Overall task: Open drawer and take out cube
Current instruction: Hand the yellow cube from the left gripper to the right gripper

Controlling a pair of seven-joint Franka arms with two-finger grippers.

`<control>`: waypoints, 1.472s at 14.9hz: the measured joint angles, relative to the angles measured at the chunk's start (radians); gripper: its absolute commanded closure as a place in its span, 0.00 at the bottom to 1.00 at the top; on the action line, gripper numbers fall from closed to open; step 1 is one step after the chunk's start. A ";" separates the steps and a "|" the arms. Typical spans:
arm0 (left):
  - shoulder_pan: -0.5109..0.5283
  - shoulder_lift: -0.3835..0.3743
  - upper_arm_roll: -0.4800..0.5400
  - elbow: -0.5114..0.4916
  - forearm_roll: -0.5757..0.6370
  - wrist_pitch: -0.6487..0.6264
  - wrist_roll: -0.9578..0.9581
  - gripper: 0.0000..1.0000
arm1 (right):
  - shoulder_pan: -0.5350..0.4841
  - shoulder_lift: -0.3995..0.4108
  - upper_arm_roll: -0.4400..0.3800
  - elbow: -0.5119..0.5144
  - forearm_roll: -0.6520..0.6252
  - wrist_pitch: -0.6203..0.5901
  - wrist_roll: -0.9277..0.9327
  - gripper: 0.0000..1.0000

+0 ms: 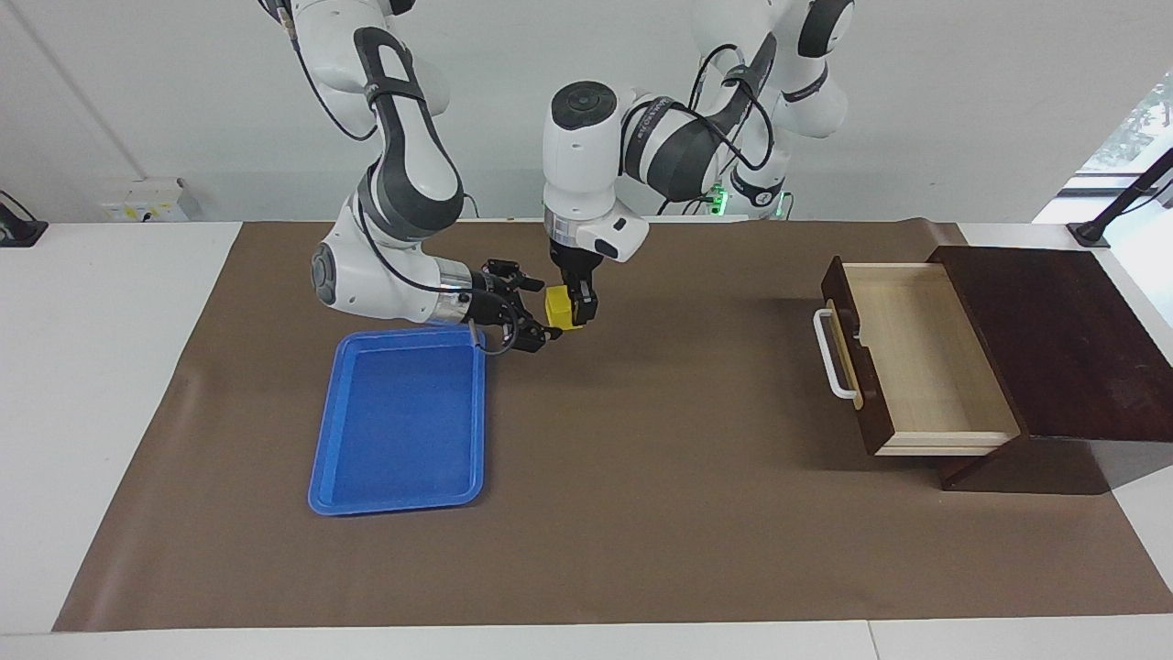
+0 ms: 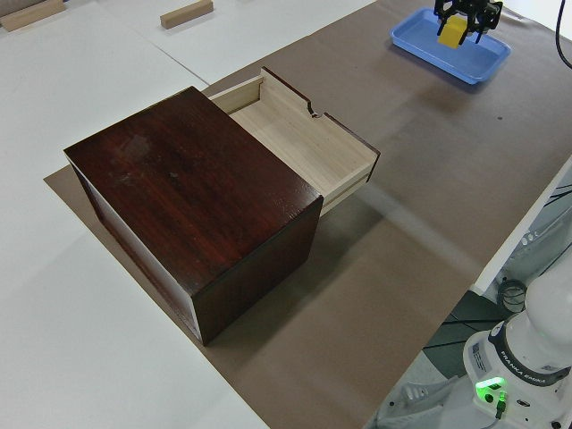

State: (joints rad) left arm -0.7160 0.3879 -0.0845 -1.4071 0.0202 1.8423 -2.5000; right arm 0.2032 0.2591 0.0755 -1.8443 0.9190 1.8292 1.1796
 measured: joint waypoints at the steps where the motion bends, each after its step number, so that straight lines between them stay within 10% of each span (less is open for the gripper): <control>1: 0.000 0.000 0.000 0.000 0.000 0.000 0.000 1.00 | 0.008 0.000 0.000 0.000 0.000 0.008 0.000 0.00; 12: 0.000 0.000 0.001 -0.002 0.002 0.005 -0.001 1.00 | 0.003 0.000 -0.006 0.000 0.000 0.015 -0.009 0.00; 13: 0.000 0.000 0.001 -0.002 0.002 0.005 -0.001 1.00 | 0.003 0.000 -0.006 0.000 0.000 0.015 -0.009 0.08; 16: 0.000 0.000 0.001 -0.002 0.002 0.005 -0.002 1.00 | 0.003 0.000 -0.006 0.000 0.000 0.015 -0.009 1.00; 22: -0.001 0.000 -0.005 -0.008 -0.001 0.005 -0.029 1.00 | -0.001 0.002 -0.008 0.005 0.001 0.040 -0.008 1.00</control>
State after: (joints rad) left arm -0.7167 0.3882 -0.0892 -1.4147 0.0193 1.8472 -2.5291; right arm 0.2021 0.2612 0.0672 -1.8393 0.9204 1.8688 1.1711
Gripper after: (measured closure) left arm 0.449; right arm 0.432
